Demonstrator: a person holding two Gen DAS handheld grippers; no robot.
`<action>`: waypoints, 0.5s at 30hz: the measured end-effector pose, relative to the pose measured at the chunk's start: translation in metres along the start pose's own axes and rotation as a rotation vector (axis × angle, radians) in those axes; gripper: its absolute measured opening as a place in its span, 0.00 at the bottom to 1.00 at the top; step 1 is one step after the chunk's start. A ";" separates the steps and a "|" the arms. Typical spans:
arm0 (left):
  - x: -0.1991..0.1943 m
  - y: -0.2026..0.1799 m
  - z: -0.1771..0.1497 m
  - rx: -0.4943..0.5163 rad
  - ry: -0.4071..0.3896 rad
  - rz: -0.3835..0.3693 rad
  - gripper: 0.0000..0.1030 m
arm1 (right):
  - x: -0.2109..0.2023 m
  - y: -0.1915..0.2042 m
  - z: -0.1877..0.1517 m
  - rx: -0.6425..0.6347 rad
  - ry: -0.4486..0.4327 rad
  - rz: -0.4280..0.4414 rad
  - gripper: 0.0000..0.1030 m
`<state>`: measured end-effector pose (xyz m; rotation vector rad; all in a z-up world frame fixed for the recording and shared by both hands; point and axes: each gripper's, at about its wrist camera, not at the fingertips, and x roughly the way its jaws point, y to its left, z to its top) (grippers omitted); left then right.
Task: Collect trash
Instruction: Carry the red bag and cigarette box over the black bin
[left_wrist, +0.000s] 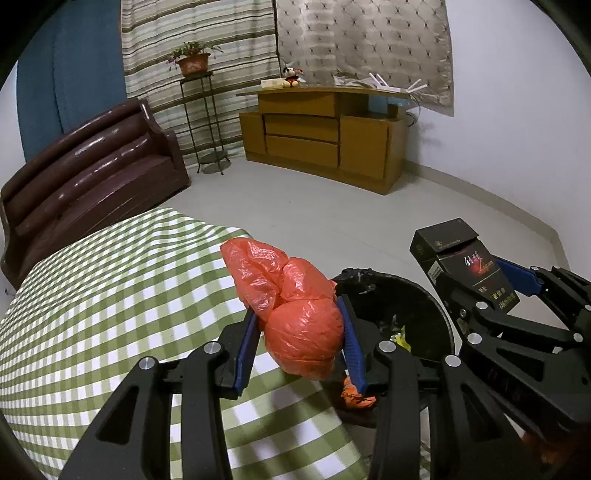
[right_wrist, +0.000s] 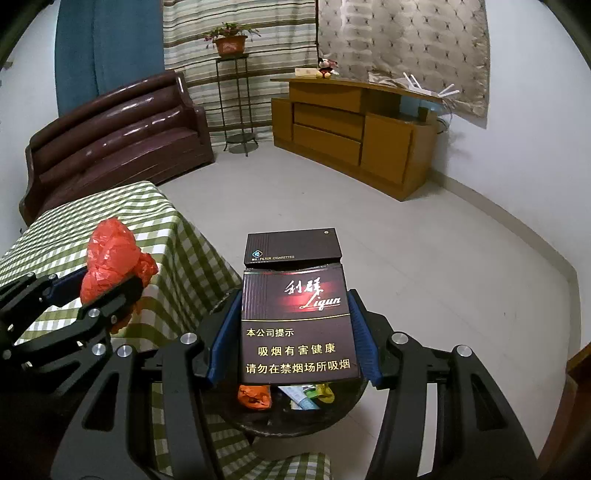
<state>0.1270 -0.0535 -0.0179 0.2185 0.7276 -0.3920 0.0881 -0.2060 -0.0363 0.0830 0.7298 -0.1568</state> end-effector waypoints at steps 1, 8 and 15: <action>0.004 -0.004 0.005 0.002 0.002 0.001 0.40 | 0.001 -0.002 0.001 0.002 0.001 -0.001 0.52; 0.020 -0.012 0.010 0.013 0.019 0.001 0.40 | 0.007 -0.012 0.001 0.026 0.008 -0.011 0.53; 0.024 -0.014 0.005 0.015 0.027 0.002 0.40 | 0.011 -0.016 -0.001 0.035 0.014 -0.024 0.53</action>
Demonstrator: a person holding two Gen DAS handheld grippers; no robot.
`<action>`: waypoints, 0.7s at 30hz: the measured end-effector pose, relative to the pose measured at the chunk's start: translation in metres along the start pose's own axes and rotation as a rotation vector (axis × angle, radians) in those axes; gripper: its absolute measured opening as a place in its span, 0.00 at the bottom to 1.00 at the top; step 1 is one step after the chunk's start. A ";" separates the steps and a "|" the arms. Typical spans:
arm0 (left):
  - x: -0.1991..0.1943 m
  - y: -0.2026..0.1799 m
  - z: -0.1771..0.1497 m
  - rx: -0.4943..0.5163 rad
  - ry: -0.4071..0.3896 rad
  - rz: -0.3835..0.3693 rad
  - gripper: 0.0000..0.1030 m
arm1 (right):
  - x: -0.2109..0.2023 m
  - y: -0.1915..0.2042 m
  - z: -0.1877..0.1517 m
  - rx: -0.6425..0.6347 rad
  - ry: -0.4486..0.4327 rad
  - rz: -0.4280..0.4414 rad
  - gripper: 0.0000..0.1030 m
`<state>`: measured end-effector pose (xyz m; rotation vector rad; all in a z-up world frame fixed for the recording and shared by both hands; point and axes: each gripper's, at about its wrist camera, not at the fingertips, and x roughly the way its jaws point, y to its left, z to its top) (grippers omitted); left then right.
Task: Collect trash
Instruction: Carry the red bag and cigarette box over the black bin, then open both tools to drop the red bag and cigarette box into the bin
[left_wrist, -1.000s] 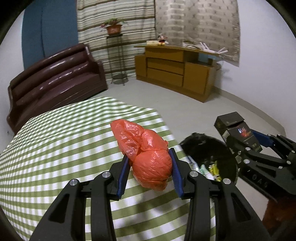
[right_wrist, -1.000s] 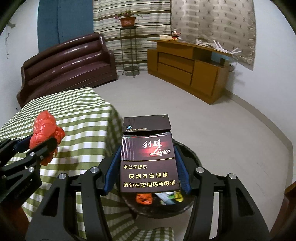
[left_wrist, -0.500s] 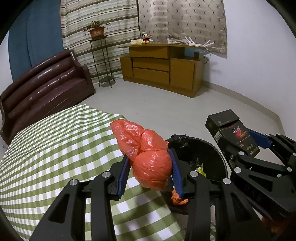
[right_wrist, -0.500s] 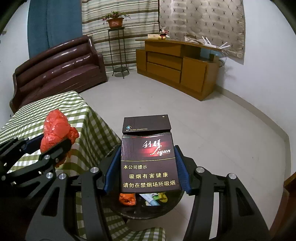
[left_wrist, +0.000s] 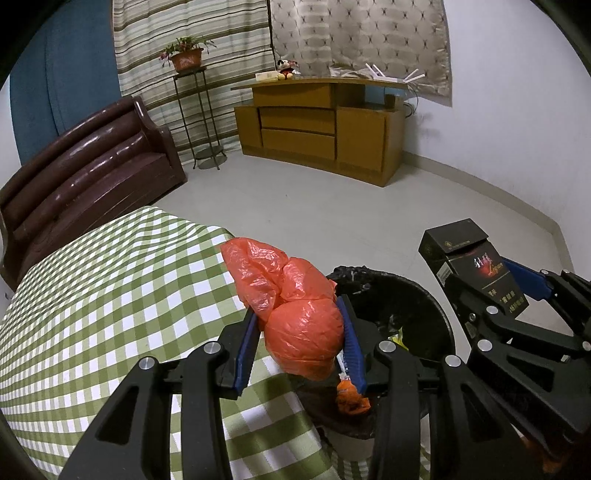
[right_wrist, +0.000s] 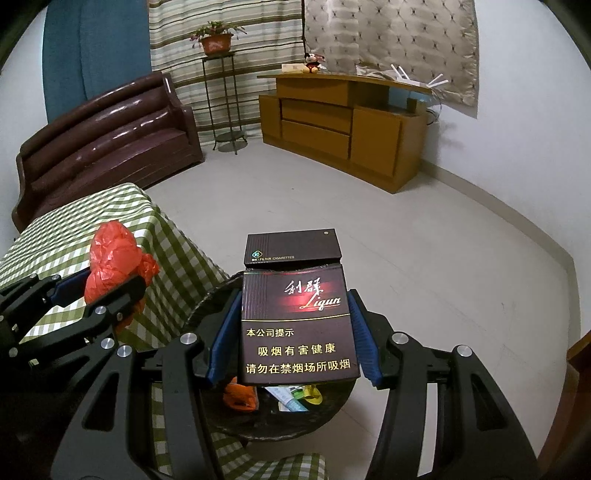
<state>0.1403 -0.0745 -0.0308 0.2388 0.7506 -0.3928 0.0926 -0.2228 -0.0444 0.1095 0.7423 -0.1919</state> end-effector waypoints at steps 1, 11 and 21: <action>0.001 -0.001 0.001 0.002 0.001 -0.001 0.40 | 0.000 -0.001 0.001 0.001 0.000 -0.001 0.53; 0.012 -0.011 0.005 0.001 0.015 0.001 0.41 | 0.004 -0.006 -0.002 0.016 0.006 -0.017 0.53; 0.017 -0.012 0.004 -0.008 0.031 0.003 0.49 | 0.004 -0.010 -0.002 0.029 0.005 -0.022 0.53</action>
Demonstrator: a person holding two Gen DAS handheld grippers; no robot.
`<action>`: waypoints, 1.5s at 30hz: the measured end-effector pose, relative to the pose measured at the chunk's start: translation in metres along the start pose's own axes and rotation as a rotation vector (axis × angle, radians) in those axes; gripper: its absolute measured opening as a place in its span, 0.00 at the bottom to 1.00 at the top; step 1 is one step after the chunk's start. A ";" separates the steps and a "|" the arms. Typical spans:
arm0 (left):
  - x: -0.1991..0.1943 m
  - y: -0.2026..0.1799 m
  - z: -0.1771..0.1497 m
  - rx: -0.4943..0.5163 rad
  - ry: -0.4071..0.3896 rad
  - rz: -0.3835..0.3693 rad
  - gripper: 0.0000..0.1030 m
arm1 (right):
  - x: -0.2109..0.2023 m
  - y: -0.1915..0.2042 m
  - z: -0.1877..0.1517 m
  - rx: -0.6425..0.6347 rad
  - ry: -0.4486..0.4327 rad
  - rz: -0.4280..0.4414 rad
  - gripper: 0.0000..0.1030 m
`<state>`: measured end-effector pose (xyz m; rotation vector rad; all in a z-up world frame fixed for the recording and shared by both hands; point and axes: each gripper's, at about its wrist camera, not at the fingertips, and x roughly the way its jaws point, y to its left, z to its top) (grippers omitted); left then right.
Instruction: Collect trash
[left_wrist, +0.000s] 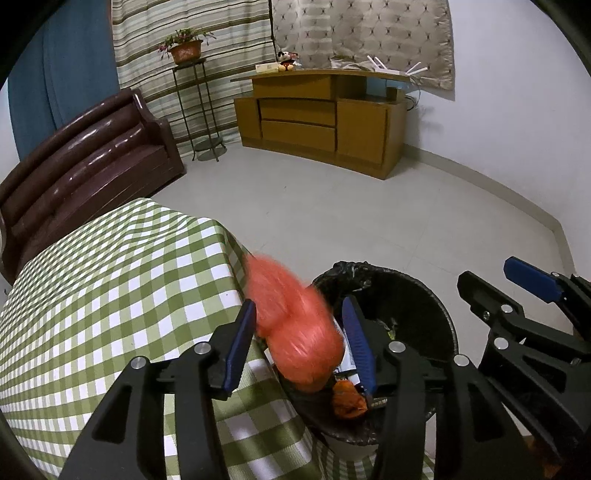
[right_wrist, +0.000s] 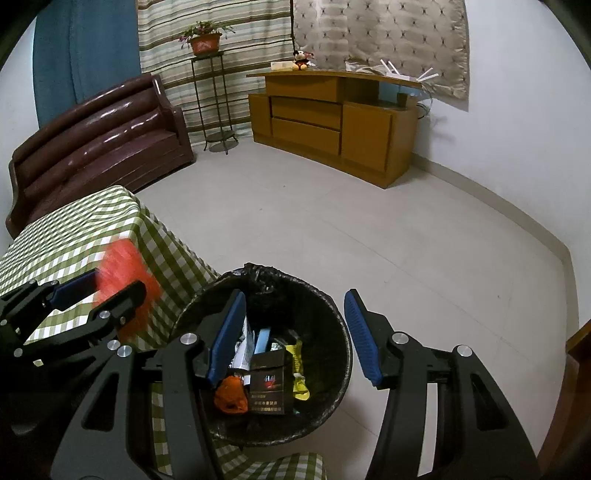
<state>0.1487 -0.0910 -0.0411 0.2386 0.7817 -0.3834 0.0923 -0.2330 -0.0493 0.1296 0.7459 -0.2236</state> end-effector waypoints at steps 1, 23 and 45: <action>0.000 -0.001 0.001 0.001 -0.001 0.000 0.51 | 0.000 -0.001 0.000 0.001 0.001 0.000 0.53; -0.017 0.002 -0.001 -0.021 -0.030 0.007 0.66 | -0.010 -0.007 0.001 0.018 -0.018 -0.012 0.53; -0.087 0.024 -0.022 -0.086 -0.105 0.053 0.72 | -0.080 0.015 -0.009 -0.027 -0.103 -0.015 0.54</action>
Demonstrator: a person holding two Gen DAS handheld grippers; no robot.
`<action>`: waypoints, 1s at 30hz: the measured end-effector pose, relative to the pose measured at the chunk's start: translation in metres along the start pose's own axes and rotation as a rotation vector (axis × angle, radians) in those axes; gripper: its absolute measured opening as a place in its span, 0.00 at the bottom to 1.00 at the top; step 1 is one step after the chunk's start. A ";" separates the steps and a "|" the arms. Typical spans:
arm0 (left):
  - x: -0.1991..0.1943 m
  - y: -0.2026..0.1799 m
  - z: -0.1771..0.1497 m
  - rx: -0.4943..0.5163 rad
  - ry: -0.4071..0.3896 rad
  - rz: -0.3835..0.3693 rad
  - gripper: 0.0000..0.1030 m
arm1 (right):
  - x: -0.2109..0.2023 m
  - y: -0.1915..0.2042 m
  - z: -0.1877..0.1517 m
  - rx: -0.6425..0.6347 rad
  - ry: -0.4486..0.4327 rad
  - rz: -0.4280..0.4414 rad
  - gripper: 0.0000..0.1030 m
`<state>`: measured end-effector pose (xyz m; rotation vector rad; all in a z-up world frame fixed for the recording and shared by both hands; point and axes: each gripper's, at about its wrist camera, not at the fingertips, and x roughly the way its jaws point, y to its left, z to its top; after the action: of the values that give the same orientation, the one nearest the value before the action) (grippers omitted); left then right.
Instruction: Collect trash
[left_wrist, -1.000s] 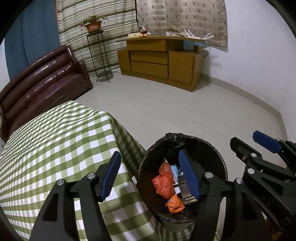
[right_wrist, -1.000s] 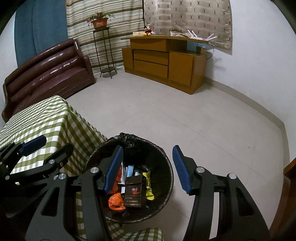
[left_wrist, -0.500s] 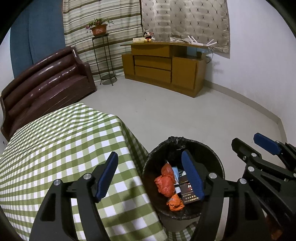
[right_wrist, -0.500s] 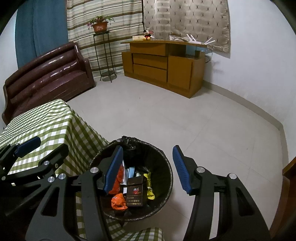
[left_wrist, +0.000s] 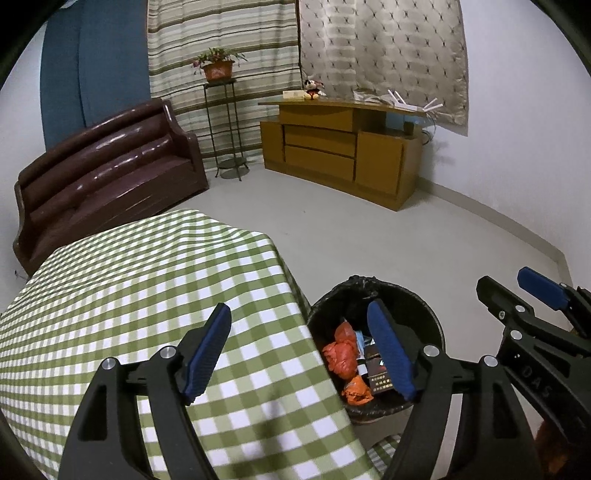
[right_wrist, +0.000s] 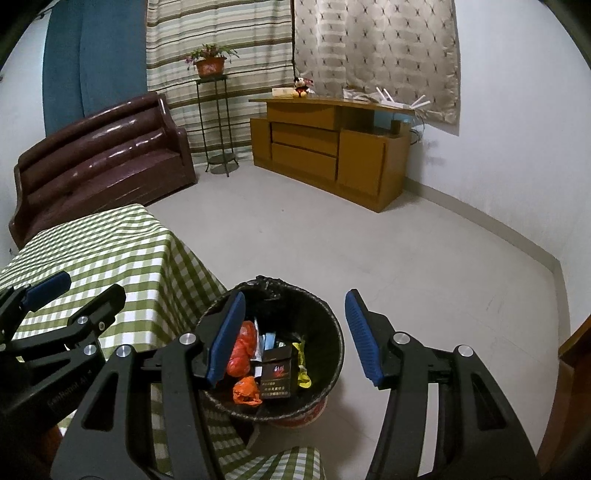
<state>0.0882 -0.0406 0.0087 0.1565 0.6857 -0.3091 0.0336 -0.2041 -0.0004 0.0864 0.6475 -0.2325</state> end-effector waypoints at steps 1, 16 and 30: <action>-0.003 0.000 -0.001 -0.002 -0.002 0.005 0.72 | -0.003 0.001 0.000 -0.003 -0.003 0.001 0.54; -0.038 0.017 -0.019 -0.038 -0.027 0.027 0.75 | -0.036 0.016 -0.008 -0.042 -0.036 0.015 0.54; -0.048 0.018 -0.025 -0.046 -0.034 0.032 0.75 | -0.046 0.015 -0.013 -0.042 -0.054 0.011 0.55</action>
<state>0.0443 -0.0069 0.0210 0.1177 0.6559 -0.2648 -0.0060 -0.1785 0.0172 0.0433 0.5975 -0.2102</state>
